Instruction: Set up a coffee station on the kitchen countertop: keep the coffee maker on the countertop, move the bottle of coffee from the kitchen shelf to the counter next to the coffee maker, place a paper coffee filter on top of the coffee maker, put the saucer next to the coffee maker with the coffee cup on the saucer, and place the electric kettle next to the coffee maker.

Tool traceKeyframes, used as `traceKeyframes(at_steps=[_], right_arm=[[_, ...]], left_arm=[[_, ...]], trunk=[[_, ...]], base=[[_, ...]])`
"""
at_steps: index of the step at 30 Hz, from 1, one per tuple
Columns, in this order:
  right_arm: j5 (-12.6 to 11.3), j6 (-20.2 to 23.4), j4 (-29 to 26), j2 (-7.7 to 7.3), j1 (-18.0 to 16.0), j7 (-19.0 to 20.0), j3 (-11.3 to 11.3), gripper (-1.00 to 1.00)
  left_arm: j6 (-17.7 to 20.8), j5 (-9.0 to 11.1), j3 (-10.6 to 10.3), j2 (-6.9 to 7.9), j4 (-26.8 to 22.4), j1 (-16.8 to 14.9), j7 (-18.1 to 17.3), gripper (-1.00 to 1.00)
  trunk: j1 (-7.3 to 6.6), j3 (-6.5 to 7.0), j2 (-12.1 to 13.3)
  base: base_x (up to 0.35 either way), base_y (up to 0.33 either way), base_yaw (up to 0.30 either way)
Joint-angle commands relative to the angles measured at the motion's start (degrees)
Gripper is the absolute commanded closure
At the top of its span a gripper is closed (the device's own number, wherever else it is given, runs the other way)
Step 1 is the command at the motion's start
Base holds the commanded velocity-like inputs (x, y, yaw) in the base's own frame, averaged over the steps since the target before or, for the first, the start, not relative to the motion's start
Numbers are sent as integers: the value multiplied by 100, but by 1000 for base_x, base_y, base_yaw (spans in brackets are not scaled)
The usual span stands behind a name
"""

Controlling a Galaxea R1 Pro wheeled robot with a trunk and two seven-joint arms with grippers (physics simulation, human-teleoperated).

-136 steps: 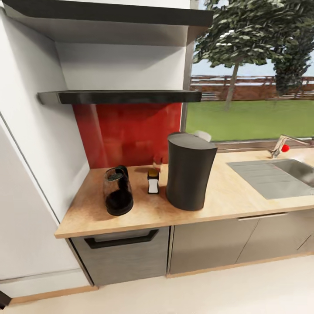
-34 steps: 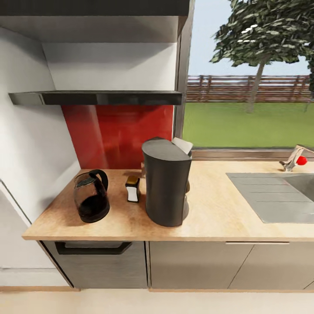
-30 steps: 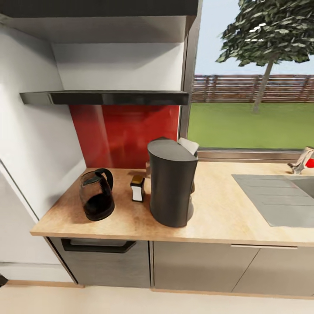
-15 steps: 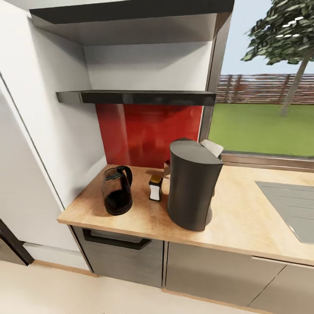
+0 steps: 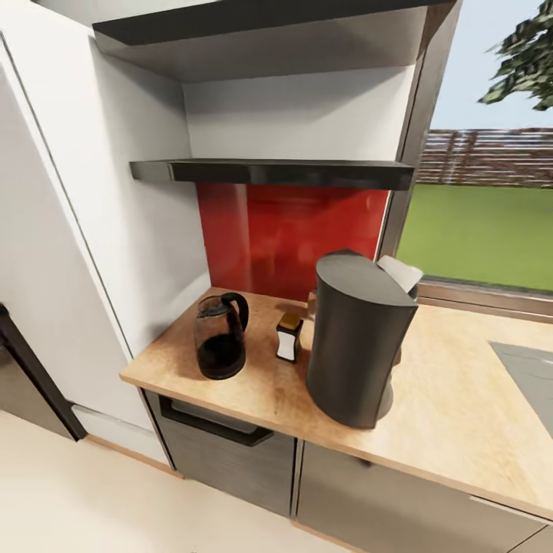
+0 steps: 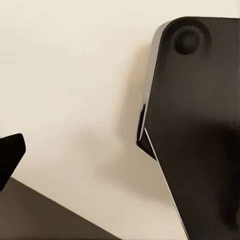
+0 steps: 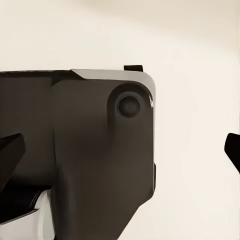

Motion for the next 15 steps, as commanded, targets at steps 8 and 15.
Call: traceKeyframes(at_steps=[8, 15], right_arm=[[43, -20, 5, -1, -3, 22, -49, -100], [43, -20, 5, -1, -2, 22, -49, -100]], left_arm=[[-22, 13, 33, 4, -1, -1, -15, -100], [-14, 13, 33, 20, -1, -1, 4, -100]], trunk=[[3, -10, -11], [3, -10, -11]], base=[[2, -18, 277], [-28, -1, 277]])
